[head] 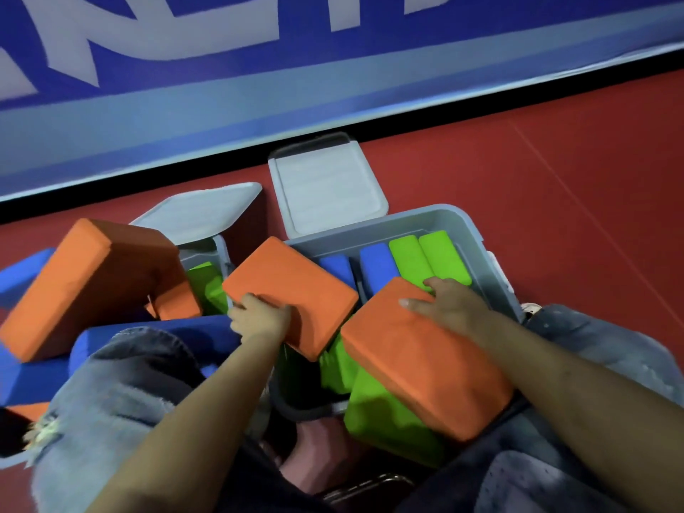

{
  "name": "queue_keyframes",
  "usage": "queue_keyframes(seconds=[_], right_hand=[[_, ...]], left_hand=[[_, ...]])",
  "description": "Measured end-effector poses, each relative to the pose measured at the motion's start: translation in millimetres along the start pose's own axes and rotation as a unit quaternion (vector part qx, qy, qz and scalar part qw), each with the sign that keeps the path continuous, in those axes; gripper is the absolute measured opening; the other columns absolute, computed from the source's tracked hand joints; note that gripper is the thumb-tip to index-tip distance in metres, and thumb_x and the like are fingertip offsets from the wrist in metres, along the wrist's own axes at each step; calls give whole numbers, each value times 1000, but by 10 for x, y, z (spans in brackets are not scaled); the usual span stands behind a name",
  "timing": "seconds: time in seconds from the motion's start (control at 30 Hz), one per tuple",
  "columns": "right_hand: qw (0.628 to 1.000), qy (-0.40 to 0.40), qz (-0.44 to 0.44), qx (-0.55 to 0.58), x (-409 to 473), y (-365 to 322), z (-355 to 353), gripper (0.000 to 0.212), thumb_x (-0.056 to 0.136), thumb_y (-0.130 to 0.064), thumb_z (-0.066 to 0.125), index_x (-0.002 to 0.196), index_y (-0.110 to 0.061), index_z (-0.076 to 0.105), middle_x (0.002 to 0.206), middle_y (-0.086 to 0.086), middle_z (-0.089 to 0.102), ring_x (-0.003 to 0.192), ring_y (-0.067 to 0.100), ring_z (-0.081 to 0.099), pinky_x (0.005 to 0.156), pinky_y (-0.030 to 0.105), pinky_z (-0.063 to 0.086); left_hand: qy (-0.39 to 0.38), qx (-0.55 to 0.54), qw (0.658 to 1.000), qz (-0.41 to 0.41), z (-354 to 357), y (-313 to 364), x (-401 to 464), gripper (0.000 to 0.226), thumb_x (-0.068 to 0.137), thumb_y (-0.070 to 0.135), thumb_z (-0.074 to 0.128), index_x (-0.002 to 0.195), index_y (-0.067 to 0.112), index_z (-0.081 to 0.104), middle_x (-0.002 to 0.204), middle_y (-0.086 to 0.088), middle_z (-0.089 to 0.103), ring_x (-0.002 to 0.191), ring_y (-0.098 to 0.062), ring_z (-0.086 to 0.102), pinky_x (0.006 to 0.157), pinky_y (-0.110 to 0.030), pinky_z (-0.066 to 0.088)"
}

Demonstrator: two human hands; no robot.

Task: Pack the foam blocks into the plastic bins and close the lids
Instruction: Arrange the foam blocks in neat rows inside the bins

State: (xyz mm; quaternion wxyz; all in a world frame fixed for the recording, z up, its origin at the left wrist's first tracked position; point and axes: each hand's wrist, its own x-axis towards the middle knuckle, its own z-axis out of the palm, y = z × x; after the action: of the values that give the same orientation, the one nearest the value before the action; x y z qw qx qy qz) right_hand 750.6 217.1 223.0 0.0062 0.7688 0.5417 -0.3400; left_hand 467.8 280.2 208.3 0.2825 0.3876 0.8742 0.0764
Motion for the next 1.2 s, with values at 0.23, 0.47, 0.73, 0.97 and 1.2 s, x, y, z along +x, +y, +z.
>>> queue_keyframes(seconds=[0.23,0.47,0.73,0.97,1.2], right_hand=[[992,76,34,-92,-128,-261,95,66,84,-69,44,129,-20,48,127,11,51,119,31,48,97,43,42],[994,-60,91,13,-256,-120,-40,84,85,-73,36,143,-12,39,149,13,38,135,27,40,108,34,31],[991,-120,26,56,-547,248,-161,85,68,-75,59,139,-31,41,137,-6,53,121,16,53,106,31,40],[983,102,29,148,-602,421,-185,61,84,-47,65,135,-18,48,130,7,56,119,23,54,96,26,39],[965,262,-8,19,-332,7,-522,36,90,-41,54,126,-36,58,141,-1,42,129,24,36,102,39,32]], left_hand=[[-359,-88,928,-41,200,-526,-326,60,85,55,59,121,8,49,103,-13,62,86,-29,65,79,-39,51],[-586,-60,808,4,414,-692,-685,119,62,55,78,150,41,-1,147,1,44,131,-23,46,111,-47,32],[-582,-29,811,44,493,-624,-706,101,73,36,81,149,33,14,122,7,56,101,-12,56,76,-26,49],[-548,-130,819,111,386,-234,-710,66,62,46,73,123,50,47,100,13,64,85,-8,56,62,-22,39],[-471,-300,814,159,440,207,-590,65,82,17,73,137,35,43,111,-8,71,101,-27,68,86,-39,55]])
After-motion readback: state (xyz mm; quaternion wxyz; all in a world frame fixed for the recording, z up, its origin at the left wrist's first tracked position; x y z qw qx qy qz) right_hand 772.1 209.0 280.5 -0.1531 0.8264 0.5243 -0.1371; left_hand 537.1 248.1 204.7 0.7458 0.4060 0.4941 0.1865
